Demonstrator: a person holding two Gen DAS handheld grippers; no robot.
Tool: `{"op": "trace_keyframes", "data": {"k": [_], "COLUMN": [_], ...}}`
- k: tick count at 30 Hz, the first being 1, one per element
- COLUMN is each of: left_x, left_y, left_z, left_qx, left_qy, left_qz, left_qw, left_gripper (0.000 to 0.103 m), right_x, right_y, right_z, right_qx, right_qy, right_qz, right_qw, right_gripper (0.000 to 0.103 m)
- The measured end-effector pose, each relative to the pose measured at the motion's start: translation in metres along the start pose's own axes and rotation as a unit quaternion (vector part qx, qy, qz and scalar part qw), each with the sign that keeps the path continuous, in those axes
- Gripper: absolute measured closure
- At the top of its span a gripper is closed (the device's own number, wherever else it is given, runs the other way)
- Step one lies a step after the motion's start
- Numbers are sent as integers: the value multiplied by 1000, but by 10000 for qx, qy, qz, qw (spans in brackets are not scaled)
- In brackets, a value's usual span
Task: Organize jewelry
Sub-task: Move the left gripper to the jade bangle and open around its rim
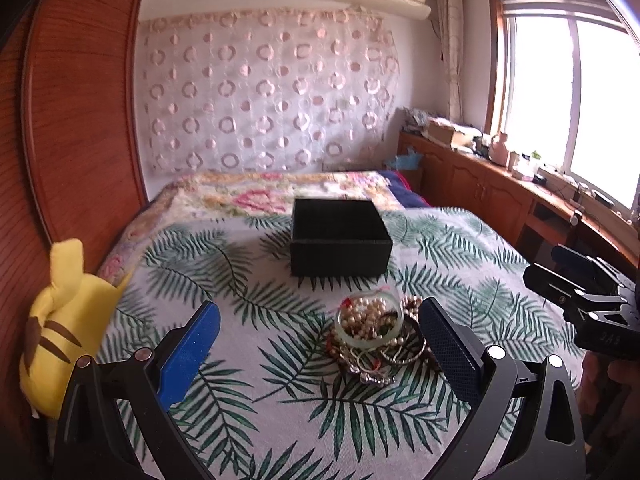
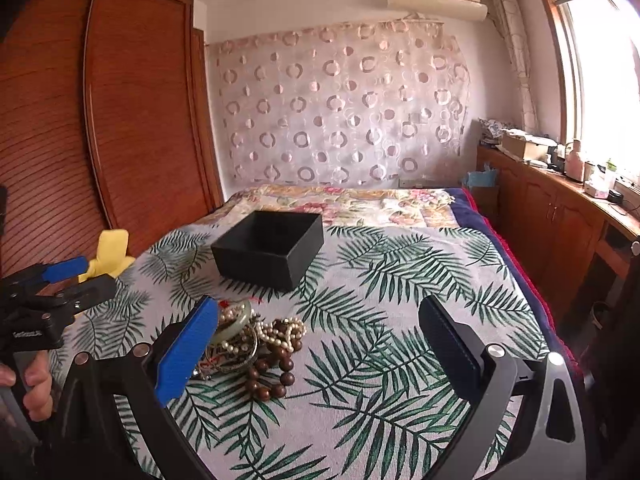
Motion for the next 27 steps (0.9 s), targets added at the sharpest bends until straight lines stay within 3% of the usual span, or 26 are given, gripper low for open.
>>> {"op": "trace_keyframes", "data": {"k": [9, 18, 27], "left_x": [-42, -82, -127], "left_y": [17, 27, 28], "left_z": [-8, -10, -3], "left_qx": [10, 65, 195], "left_qy": [301, 781, 1258], "left_qz": [-540, -1067, -1615], "left_qw": [9981, 9912, 9786], "left_gripper": [7, 7, 7], "right_x": [-16, -24, -29], "right_y": [19, 40, 53], "right_z": [-8, -20, -31], "right_qx": [301, 578, 769], "right_qy": [-301, -606, -765], "right_qz": [-291, -543, -718], "right_qw": [9987, 9950, 9915], "right_gripper": [16, 18, 18]}}
Point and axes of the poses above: each gripper's, at about its wrist camera, not at the fingertips, and x roughly against the way its jaws point, z to its right, y to its underside, the point moved 6 cm from there along -x, roughly the way its jaws point, and after that the axes turned 13 degrees about y, right-handed, at the moved point
